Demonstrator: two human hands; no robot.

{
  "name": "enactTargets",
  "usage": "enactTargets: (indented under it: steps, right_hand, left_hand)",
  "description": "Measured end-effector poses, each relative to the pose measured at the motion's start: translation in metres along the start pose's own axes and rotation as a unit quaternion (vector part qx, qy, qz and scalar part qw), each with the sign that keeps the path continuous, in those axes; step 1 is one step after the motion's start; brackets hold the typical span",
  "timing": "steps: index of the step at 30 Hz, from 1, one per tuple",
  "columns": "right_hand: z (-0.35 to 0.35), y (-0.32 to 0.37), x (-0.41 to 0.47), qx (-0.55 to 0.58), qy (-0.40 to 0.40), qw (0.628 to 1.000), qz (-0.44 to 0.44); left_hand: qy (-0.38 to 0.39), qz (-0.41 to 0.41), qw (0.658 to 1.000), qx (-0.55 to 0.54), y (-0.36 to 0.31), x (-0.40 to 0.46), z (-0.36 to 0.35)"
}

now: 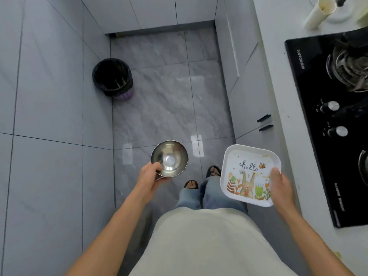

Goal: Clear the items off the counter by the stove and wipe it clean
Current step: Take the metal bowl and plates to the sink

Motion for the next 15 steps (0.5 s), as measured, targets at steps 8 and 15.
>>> enactTargets:
  steps: [8,15]
  right_hand:
    - [-0.029,0.106,0.049,-0.014,0.030,0.999,0.005]
    - [-0.081,0.254,0.086,-0.048,0.051,0.996,0.049]
  left_hand:
    - [-0.003,-0.019,1.000,-0.021,-0.090,0.085,-0.030]
    - [-0.060,0.010,0.998,-0.027,-0.127,0.122,-0.019]
Point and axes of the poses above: each hand's wrist, its own x-axis towards the middle knuckle, its own z-axis out of the back of the hand, y = z × x, the point moved 9 cm from there along x, towards the middle knuckle, and after that the axes turned 14 degrees about -z, right-handed, at the moved point
